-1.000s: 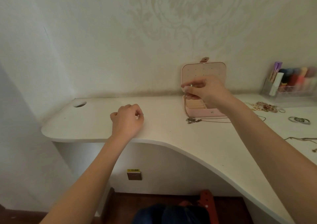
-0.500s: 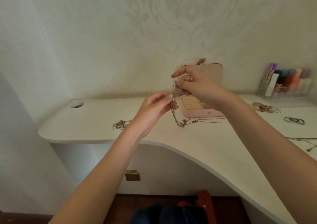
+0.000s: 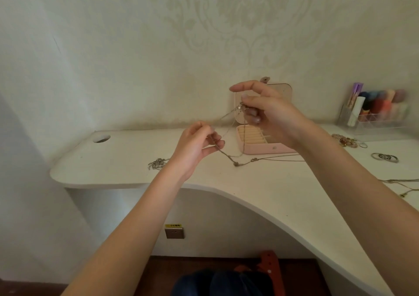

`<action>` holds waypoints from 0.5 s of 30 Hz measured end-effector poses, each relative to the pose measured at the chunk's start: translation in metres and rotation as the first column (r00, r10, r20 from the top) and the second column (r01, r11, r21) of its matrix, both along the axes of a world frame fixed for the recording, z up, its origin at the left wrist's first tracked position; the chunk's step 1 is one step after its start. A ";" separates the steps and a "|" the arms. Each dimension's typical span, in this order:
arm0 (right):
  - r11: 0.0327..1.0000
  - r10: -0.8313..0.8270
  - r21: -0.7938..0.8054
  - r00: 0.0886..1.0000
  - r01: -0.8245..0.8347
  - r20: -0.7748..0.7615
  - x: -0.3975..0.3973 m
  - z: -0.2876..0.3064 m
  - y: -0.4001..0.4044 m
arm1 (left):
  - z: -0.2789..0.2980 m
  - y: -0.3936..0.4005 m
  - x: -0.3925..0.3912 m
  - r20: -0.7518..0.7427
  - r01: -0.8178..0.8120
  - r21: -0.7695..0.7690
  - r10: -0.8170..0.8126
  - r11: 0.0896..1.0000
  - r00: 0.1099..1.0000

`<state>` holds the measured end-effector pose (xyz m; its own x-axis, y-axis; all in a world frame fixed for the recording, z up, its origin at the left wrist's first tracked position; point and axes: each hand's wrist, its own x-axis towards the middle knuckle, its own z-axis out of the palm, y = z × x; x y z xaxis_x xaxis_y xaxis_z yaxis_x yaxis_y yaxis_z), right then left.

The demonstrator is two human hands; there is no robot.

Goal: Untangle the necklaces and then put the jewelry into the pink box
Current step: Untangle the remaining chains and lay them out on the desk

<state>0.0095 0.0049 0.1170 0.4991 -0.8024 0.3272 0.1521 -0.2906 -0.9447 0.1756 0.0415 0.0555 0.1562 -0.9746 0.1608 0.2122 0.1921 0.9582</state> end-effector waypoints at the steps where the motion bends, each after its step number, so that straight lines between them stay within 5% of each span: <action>1: 0.999 -0.024 0.024 0.999 0.023 0.041 -0.003 0.001 0.000 | -0.001 -0.001 0.002 -0.002 -0.043 0.009 0.043 0.999 0.999; 5: 0.987 -0.157 -0.038 0.988 0.156 -0.012 -0.020 -0.002 -0.003 | -0.007 -0.001 0.011 -0.043 -0.181 0.045 0.183 0.982 0.982; 9: 0.958 -0.266 -0.156 0.946 0.239 -0.185 -0.035 -0.014 -0.002 | -0.011 0.000 0.016 0.084 -0.278 0.054 0.273 0.959 0.958; 15: 0.919 -0.381 -0.231 0.867 0.319 -0.322 -0.053 -0.033 -0.004 | -0.011 0.008 0.008 0.170 -0.154 0.069 0.140 0.986 0.975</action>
<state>-0.0440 0.0009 0.0840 0.3024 -0.8959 0.3254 -0.3235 -0.4176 -0.8491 0.1836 0.0491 0.0446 0.2767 -0.9537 0.1174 0.0258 0.1296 0.9912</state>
